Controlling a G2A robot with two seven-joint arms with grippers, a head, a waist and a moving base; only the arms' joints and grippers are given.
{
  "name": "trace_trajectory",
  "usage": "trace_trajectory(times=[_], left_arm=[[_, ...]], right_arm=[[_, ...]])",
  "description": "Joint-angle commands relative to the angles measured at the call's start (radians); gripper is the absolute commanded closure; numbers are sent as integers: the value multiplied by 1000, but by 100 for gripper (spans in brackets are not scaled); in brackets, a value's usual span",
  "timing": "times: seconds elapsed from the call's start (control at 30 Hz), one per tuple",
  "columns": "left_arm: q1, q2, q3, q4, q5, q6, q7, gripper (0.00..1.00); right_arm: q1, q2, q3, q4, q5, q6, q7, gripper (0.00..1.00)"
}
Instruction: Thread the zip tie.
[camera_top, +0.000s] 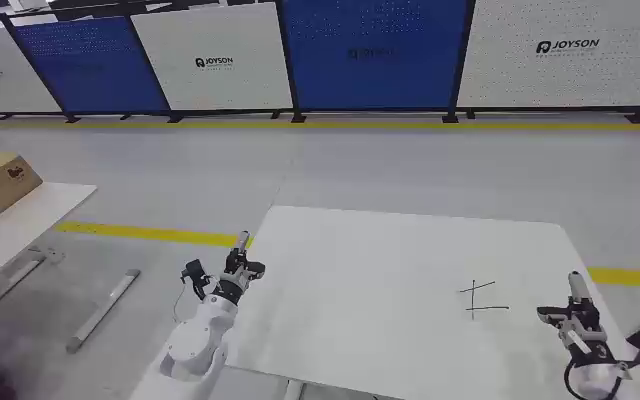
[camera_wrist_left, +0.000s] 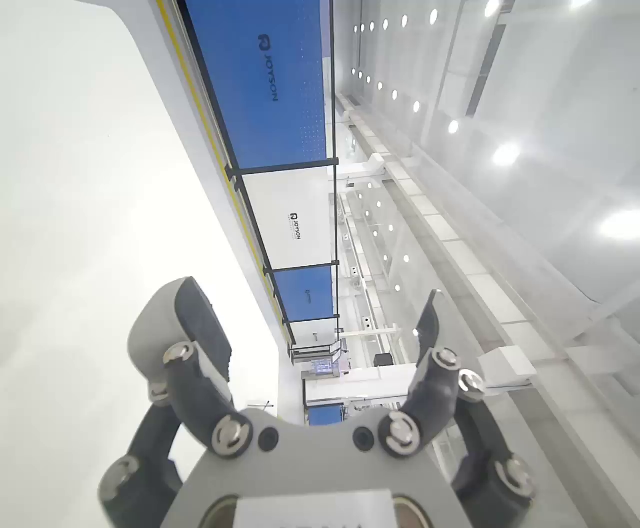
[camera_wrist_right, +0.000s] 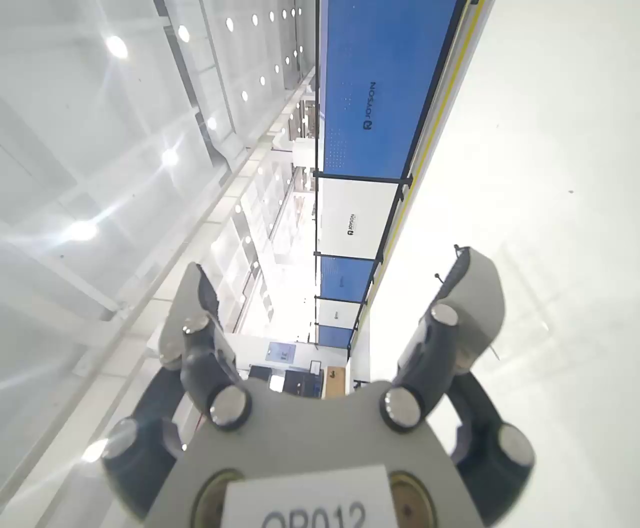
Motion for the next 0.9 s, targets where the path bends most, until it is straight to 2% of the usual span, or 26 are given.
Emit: trace_trajectory(times=[0.0,0.07,0.13,0.17,0.5,0.53,0.63,0.7,0.73,0.77,0.87], left_arm=[[0,0,0,0,0,0,0,0],[0,0,0,0,0,0,0,0],[0,0,0,0,0,0,0,0],[0,0,0,0,0,0,0,0],[0,0,0,0,0,0,0,0],[0,0,0,0,0,0,0,0],[0,0,0,0,0,0,0,0],[0,0,0,0,0,0,0,0],[0,0,0,0,0,0,0,0],[0,0,0,0,0,0,0,0],[0,0,0,0,0,0,0,0]], right_arm=[[5,8,26,1,-20,22,115,0],[18,23,59,5,-71,61,269,0],[48,34,91,20,-90,111,369,0],[72,36,113,36,-56,148,381,0],[73,36,111,37,-62,149,384,0],[79,39,106,38,-77,155,415,0],[153,63,154,96,-93,194,660,0],[197,75,181,137,-111,197,734,0],[222,85,183,151,-150,189,816,0],[244,91,193,171,-164,193,852,0],[319,112,175,224,-257,199,978,0]])
